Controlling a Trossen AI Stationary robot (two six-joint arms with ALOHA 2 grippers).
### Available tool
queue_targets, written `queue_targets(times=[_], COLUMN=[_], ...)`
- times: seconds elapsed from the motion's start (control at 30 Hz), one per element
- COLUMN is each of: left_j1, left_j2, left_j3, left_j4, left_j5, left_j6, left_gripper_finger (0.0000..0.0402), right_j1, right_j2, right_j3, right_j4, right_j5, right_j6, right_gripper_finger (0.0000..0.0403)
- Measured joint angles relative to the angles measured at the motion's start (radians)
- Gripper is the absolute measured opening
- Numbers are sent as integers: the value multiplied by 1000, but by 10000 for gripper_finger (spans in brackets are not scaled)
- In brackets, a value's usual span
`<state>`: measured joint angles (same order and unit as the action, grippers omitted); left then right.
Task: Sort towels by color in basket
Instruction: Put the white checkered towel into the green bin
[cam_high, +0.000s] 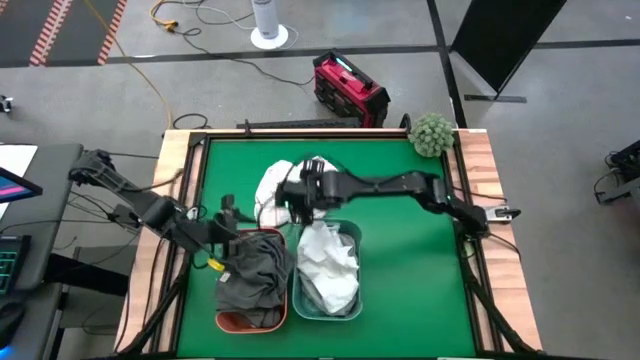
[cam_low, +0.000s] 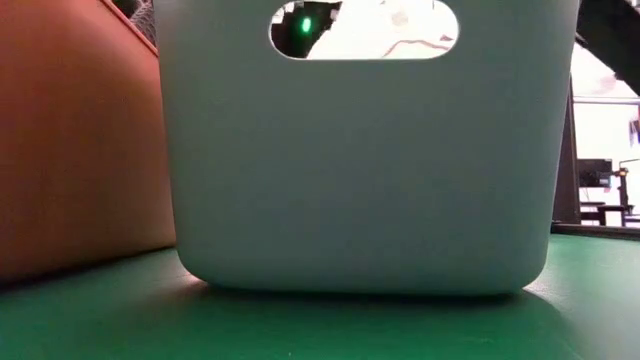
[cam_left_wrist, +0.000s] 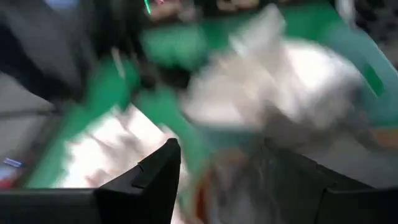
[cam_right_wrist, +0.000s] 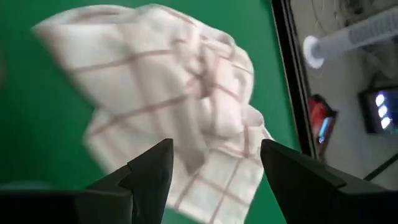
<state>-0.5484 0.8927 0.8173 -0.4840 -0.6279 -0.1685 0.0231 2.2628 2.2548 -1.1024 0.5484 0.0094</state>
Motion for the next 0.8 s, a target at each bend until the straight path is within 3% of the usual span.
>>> queue_targets(times=[0.13,0.27,0.5,0.8], left_j1=[1,0,11,11], left_j2=[-47,-49,12,58], left_j3=[1,-1,-3,-3], left_j4=[213,370,368,391], left_j5=[-162,-170,-175,-169], left_j6=[127,267,253,239], left_gripper_finger=[208,208,208,208], right_j1=[-108,-195,-235,-188], right_j2=[-1,6,68,128], right_j3=[-51,-75,-76,-76], right_j4=[138,181,152,175], right_j5=[-116,-259,-326,-390], right_j6=[10,66,24,-16], right_gripper_finger=[281,281,281,281])
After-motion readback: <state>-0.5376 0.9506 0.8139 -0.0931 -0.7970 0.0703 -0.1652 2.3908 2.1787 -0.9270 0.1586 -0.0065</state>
